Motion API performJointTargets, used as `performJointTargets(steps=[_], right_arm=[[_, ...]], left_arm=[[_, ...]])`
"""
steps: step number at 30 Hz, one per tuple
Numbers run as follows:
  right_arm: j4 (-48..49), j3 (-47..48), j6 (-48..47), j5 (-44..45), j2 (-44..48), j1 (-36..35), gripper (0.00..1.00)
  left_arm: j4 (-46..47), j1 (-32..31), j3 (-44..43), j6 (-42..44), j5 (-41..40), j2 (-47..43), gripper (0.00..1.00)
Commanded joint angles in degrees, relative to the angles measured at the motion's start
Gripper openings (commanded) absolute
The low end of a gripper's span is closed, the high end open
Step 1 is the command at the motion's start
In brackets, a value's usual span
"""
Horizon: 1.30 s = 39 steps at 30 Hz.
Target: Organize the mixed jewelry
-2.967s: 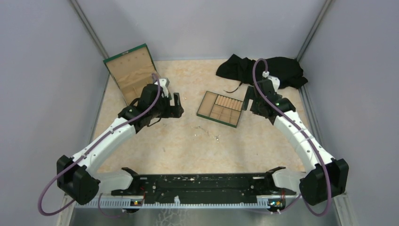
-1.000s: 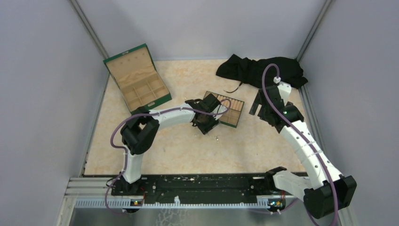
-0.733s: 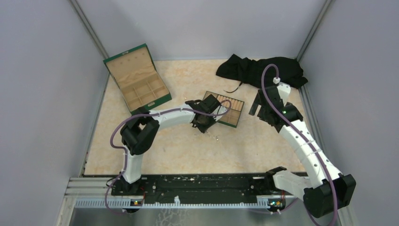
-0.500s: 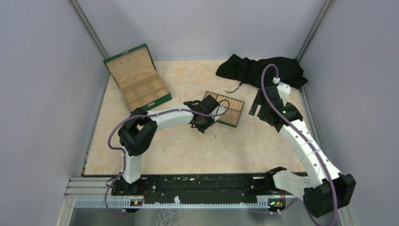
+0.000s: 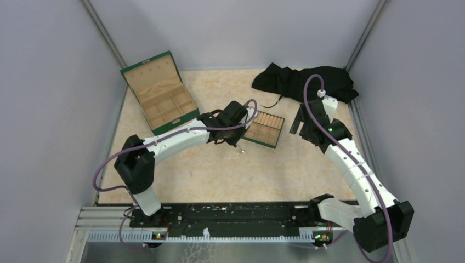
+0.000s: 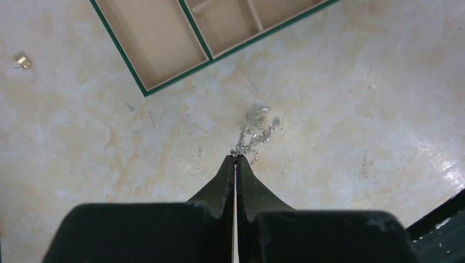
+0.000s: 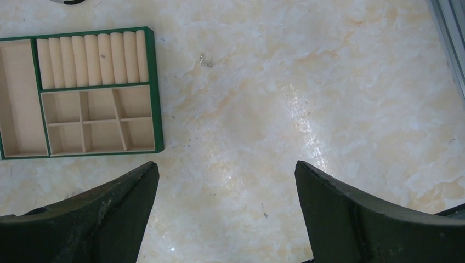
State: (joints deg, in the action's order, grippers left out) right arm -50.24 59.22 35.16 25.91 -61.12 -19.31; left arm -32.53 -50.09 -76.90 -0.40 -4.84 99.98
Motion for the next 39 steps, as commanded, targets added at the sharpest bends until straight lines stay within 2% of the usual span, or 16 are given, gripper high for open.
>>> performJointTargets(steps=[1, 16, 26, 39], right_arm=[[2.33, 1.12, -0.03, -0.16, -0.03, 0.24, 0.93], [2.13, -0.09, 0.35, -0.38, 1.44, 0.24, 0.93], [1.10, -0.87, 0.29, 0.62, 2.45, 0.24, 0.93], [1.54, -1.10, 0.56, 0.37, 1.68, 0.23, 0.93]], left_arm=[[0.79, 0.46, -3.87, -2.06, -1.91, -1.03, 0.00], [-5.67, 3.49, -21.82, -3.74, -1.66, 1.11, 0.00], [-4.44, 5.43, -29.48, -4.70, -1.54, 3.38, 0.00], [-0.58, 7.49, -30.70, -3.15, -2.14, 4.89, 0.00]])
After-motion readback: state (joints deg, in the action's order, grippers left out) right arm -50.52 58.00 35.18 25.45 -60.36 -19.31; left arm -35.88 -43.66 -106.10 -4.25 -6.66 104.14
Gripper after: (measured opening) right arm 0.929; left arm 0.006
